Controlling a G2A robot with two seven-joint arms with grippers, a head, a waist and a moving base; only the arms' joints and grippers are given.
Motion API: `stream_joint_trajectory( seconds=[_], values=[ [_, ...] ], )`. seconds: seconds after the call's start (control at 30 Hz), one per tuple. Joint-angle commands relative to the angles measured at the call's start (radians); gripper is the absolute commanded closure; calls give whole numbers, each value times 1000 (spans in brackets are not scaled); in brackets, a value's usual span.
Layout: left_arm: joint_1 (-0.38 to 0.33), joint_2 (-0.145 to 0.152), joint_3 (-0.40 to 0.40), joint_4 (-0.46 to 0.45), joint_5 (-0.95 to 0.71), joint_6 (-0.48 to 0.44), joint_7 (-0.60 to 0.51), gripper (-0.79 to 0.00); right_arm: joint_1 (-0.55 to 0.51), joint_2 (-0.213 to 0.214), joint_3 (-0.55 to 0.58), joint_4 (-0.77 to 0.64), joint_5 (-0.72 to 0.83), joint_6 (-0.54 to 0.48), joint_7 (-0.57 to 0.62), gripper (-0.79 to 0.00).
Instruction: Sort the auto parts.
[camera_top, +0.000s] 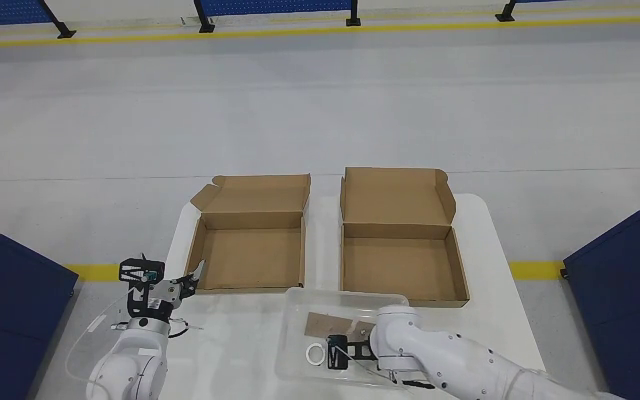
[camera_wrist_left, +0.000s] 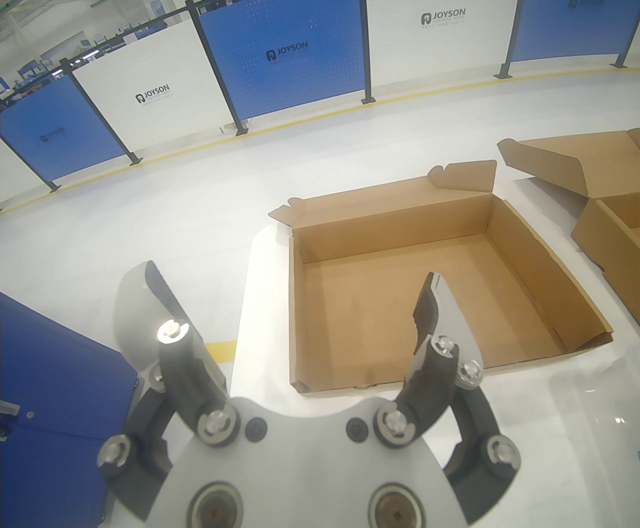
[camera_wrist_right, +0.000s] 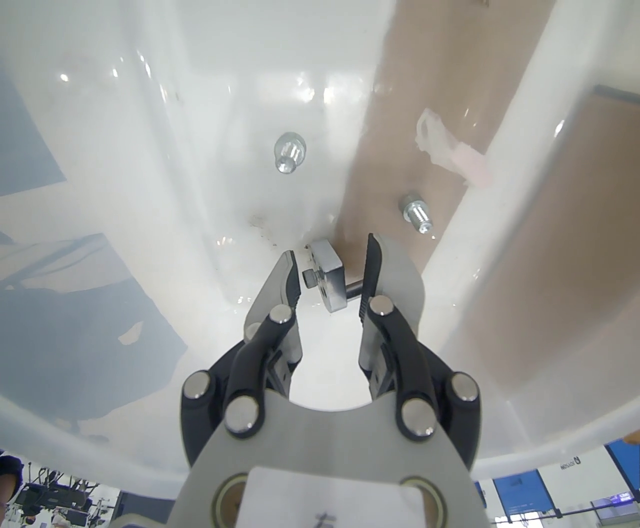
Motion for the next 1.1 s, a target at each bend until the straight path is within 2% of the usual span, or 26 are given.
stream_joint_trajectory(
  seconds=[0.0, 0.13, 0.17, 0.23, 0.53, 1.07],
  values=[
    [0, 0, 0, 0, 0, 0, 0, -785, 7, -6, -7, 15, 3, 4, 4, -228],
    [0, 0, 0, 0, 0, 0, 0, -785, 15, -17, -15, 30, 3, 14, 14, -222],
    [0, 0, 0, 0, 0, 0, 0, -785, 16, -19, -16, 32, 3, 15, 15, -194],
    [0, 0, 0, 0, 0, 0, 0, -785, 18, -22, -17, 37, 4, 16, 16, 0],
    [0, 0, 0, 0, 0, 0, 0, -785, 12, -31, -1, 38, 23, 40, 27, 0],
    [0, 0, 0, 0, 0, 0, 0, -785, -47, 10, 93, -40, 69, 22, 22, 0]
  ],
)
